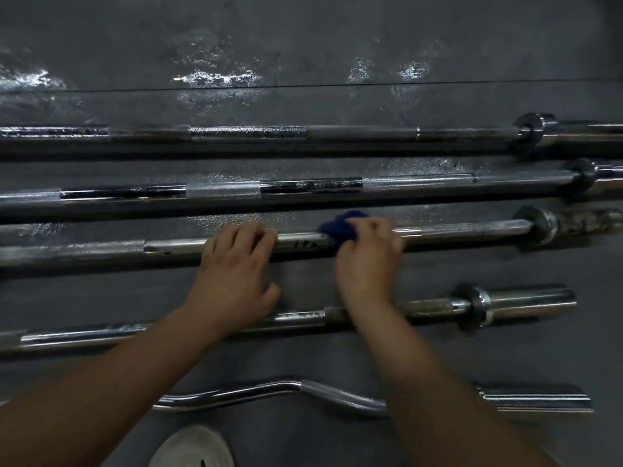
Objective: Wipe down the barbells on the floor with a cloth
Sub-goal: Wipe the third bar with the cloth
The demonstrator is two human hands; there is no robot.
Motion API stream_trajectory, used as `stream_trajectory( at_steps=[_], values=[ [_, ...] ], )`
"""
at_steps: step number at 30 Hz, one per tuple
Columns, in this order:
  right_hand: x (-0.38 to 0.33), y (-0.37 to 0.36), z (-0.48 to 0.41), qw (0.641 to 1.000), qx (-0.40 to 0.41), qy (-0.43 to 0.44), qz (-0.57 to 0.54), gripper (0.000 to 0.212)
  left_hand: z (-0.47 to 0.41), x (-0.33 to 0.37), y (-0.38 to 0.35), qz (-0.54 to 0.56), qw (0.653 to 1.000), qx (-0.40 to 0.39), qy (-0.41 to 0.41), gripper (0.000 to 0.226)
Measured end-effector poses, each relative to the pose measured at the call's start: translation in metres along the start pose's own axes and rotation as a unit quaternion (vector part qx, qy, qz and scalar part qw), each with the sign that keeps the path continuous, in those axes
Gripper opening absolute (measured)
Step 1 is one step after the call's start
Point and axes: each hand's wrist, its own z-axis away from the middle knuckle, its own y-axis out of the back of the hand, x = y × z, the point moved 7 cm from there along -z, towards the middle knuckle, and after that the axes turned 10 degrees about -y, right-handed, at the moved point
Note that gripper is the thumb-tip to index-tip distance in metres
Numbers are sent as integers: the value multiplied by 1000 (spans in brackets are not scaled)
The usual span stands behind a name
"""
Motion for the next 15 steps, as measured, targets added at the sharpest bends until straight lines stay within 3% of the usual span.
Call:
stream_trajectory(
  at_steps=[2,4,5,8,9,10,13,15],
  values=[
    [-25,-26,30,986,-102,134,8,40,2,2,0,10,1000,5,4,74],
    [-20,-22,33,967,-118,223,46,40,7,4,-3,20,1000,2,-1,74],
    [-4,-11,20,973,-93,204,54,40,11,4,-6,24,1000,-5,-7,76],
    [55,32,-15,998,18,-44,49,36,21,4,-12,22,999,-26,-27,80],
    [55,32,-10,994,31,-80,61,33,22,4,-12,22,999,-28,-28,79],
    [40,25,-2,995,26,-49,79,31,21,5,-11,27,999,-27,-24,77],
    [-7,-14,33,973,-94,173,118,34,19,7,-7,30,999,-21,-5,73],
    [4,-8,14,969,-116,175,133,34,20,7,-9,26,1000,-16,-7,70]
  ],
)
